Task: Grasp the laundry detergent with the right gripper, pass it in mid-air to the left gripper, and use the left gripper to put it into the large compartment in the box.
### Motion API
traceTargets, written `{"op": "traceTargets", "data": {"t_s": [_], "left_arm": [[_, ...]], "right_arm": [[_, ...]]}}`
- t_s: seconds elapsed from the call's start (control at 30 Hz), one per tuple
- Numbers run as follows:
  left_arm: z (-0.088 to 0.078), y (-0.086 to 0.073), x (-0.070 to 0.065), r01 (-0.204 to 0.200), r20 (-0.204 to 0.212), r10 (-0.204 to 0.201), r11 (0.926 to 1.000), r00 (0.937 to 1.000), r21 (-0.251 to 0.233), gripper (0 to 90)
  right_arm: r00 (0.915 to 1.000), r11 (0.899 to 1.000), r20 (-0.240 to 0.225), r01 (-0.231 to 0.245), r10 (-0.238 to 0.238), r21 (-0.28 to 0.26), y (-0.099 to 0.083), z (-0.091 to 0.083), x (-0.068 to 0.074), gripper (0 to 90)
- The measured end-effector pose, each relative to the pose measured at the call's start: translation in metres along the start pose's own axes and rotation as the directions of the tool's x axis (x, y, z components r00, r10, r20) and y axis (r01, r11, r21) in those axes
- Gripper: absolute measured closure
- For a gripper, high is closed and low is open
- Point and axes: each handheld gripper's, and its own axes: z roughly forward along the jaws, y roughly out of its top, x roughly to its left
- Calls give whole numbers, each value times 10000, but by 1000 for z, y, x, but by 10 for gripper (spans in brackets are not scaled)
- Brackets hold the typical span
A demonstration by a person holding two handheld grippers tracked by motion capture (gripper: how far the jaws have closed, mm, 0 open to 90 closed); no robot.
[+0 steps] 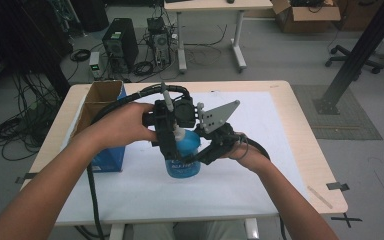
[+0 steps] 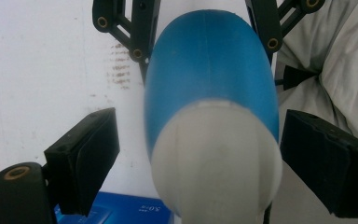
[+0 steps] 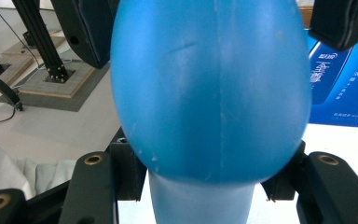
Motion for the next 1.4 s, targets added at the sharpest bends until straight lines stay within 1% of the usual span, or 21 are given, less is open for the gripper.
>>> {"op": "traceTargets", "data": {"t_s": [0.13, 0.4, 0.53, 0.83, 0.97, 1.13, 1.4], "left_arm": [[1, 0, 0, -9, 12, 9, 10000, 10000, -1, 132], [3, 1, 0, -80, 163, 79, 10000, 9998, 35, 196], [4, 1, 0, -72, 163, 71, 9999, 9998, 101, 214], [3, 1, 0, -58, 158, 57, 9999, 9999, 81, 276], [4, 1, 0, -8, 183, 7, 10000, 9998, 55, 304], [5, 1, 0, -28, 191, 26, 9999, 9998, 122, 320], [6, 2, 2, 25, 352, -30, 9999, 9994, 141, 373]], "right_arm": [[10000, 10000, -34, -14, 14, 11, 0, 0, 0, 435], [10000, 10000, -75, 6, -6, -19, 0, 1, -1, 434], [10000, 10000, -77, -10, 10, -35, 0, 1, 0, 434], [10000, 10000, -32, -21, 21, -34, 0, 0, 0, 434], [10000, 9999, -79, -28, 27, -133, 0, 0, 0, 434], [10000, 9999, -68, -26, 26, -109, -1, 0, 0, 434], [10000, 10000, -47, -27, 27, -80, -1, 0, 0, 434]]}}
